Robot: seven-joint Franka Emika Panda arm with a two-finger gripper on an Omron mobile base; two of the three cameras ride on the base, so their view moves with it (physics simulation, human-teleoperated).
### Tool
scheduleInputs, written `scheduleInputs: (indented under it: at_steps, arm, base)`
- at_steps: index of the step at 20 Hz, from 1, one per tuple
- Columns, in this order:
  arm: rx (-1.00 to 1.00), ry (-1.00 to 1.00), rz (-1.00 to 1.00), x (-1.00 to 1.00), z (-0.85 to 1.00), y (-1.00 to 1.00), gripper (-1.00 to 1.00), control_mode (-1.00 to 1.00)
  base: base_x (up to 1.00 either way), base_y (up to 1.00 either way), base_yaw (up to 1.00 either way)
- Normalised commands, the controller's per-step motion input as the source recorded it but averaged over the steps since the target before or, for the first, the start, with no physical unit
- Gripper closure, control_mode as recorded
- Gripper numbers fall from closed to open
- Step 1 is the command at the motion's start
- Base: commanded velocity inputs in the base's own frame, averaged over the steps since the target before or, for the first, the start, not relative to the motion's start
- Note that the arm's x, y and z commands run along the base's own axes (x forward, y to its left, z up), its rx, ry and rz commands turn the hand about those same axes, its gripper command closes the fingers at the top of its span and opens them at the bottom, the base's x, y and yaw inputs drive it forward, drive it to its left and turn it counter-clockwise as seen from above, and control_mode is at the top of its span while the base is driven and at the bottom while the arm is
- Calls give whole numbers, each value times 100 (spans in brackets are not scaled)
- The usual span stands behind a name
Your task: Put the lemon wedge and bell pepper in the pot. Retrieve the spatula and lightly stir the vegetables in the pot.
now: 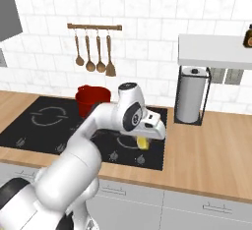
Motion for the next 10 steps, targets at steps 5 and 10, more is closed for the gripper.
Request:
scheduleInputs:
  at_steps: [5,10]
  arm:
    - [-8,0,-9,10,65,100,100,-100]
    - [-2,0,-9,29,58,100,100,-100]
  base:
    - [0,0,0]
    - [0,0,0]
